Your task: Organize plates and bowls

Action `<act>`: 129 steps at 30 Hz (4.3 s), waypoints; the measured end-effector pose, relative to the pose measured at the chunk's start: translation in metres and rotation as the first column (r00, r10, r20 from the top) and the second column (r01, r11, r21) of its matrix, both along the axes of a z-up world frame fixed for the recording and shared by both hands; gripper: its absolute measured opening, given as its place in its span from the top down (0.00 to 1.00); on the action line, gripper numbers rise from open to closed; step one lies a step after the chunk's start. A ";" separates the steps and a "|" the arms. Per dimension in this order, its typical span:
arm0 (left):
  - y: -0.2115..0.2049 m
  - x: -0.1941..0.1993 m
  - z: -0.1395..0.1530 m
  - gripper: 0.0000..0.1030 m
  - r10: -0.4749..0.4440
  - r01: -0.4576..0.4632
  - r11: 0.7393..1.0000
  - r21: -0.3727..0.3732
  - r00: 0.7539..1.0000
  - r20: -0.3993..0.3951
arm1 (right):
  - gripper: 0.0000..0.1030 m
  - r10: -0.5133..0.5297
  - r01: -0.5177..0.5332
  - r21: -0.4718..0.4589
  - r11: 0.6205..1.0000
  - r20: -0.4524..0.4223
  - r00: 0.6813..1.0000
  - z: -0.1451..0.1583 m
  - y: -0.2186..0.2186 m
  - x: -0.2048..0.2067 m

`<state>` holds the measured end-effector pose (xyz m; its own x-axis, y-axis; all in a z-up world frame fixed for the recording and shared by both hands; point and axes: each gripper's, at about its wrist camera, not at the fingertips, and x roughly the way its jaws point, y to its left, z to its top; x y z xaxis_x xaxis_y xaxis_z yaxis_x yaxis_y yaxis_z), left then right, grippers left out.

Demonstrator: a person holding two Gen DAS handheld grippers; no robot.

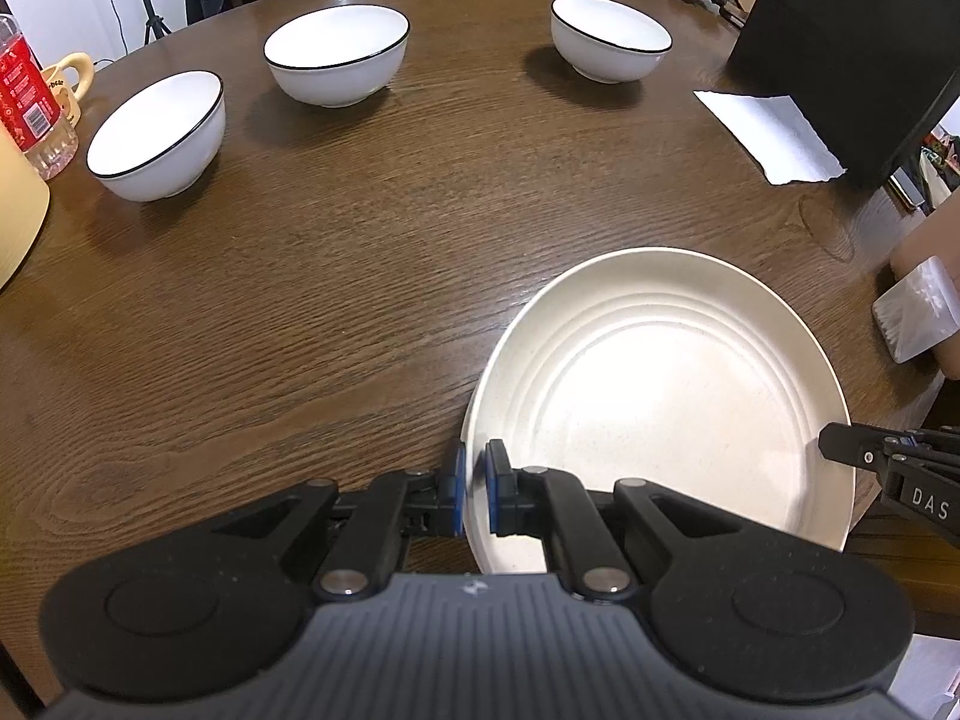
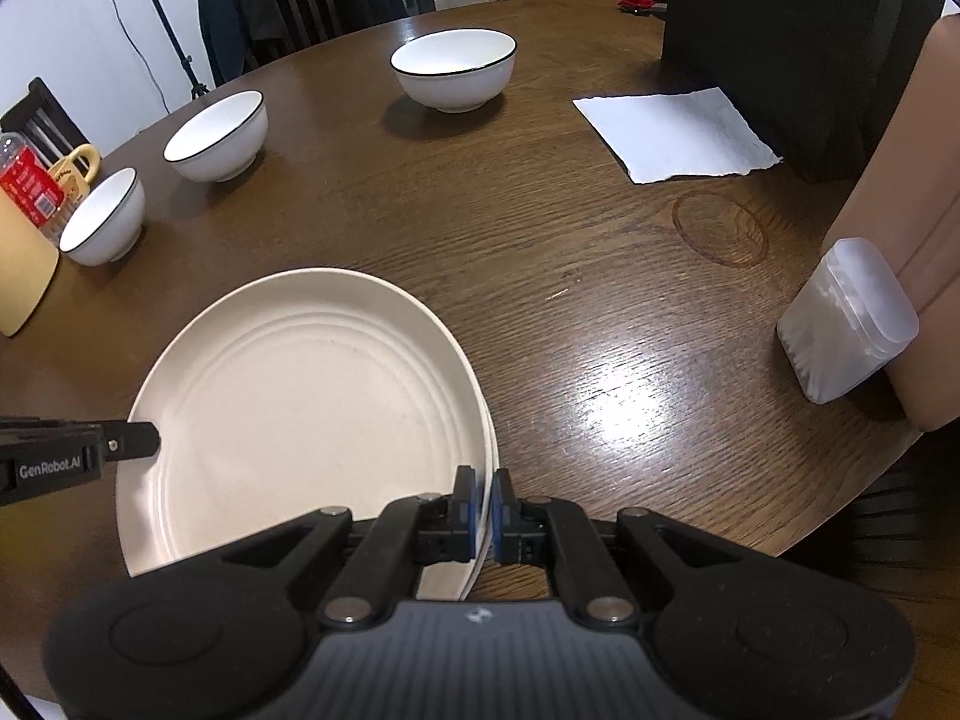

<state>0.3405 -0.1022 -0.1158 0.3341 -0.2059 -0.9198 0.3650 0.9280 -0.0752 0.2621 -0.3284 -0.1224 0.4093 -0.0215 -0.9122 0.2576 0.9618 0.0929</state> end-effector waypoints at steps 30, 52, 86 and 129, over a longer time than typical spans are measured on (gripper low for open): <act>-0.006 -0.001 -0.008 0.93 -0.006 0.006 1.000 0.031 1.000 0.002 | 0.94 0.041 -0.046 -0.083 0.996 -0.052 0.998 -0.009 0.012 0.011; -0.006 -0.001 -0.012 0.93 -0.008 0.008 0.999 0.047 1.000 0.007 | 0.93 0.062 -0.068 -0.125 0.990 -0.052 0.997 -0.012 0.018 0.013; 0.000 -0.001 -0.007 0.81 0.023 -0.024 0.998 0.058 1.000 0.021 | 0.68 0.031 -0.033 -0.078 0.996 -0.028 0.999 -0.011 0.011 0.011; 0.044 -0.066 0.094 0.00 0.233 -0.219 0.972 -0.082 0.932 0.278 | 0.00 0.092 -0.101 0.045 0.994 0.169 0.981 0.068 0.007 -0.035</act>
<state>0.2746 -0.0584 -0.0217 0.6226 -0.1363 -0.7706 0.1585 0.9863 -0.0464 0.2273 -0.3210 -0.0542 0.5529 0.0724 -0.8301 0.1407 0.9738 0.1786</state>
